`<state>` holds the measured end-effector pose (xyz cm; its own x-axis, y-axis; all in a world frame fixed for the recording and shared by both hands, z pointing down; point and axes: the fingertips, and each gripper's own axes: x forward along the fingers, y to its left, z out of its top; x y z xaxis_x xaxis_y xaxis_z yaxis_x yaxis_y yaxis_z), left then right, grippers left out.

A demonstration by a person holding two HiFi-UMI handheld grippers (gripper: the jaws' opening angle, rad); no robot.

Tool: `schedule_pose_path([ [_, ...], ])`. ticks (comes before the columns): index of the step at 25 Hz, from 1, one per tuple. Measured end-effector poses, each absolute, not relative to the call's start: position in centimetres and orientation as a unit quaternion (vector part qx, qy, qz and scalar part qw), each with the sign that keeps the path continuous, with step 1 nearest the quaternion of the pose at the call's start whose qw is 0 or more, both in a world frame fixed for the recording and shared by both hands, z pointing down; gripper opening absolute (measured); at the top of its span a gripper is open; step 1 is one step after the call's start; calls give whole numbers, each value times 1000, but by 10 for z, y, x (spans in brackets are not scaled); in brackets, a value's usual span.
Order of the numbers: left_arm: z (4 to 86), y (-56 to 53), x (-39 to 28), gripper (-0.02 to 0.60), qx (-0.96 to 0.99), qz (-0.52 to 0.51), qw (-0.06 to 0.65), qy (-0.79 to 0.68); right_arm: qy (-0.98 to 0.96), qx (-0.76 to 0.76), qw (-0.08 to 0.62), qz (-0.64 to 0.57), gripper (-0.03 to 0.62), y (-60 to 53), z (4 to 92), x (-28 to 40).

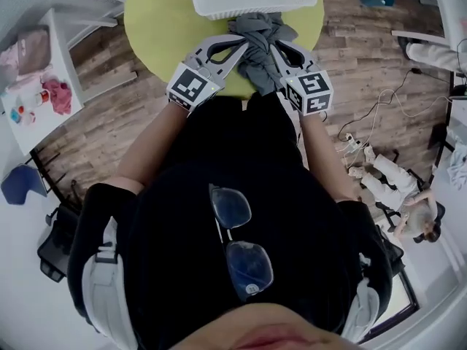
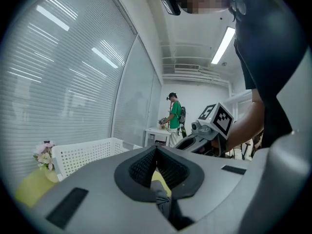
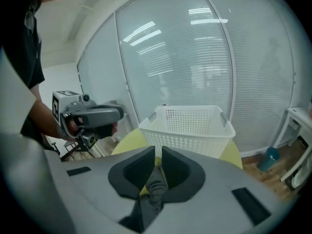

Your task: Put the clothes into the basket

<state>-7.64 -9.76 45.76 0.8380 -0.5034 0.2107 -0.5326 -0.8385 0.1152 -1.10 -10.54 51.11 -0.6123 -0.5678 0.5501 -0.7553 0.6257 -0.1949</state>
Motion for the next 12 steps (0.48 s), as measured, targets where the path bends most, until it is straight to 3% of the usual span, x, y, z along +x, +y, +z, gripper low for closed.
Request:
schedule_pose_path([
  [5,487,-97,-67,9,964,98,86,-231,-826,399,294,267,144,-90,572,5],
  [9,509,-100,-57,9,963,102,102,-228,-795,409,326,306,197,-80,619,18],
  [12,525,-105,-51,9,958,107,121,-236,-774,393,352,350,285,-73,657,20],
])
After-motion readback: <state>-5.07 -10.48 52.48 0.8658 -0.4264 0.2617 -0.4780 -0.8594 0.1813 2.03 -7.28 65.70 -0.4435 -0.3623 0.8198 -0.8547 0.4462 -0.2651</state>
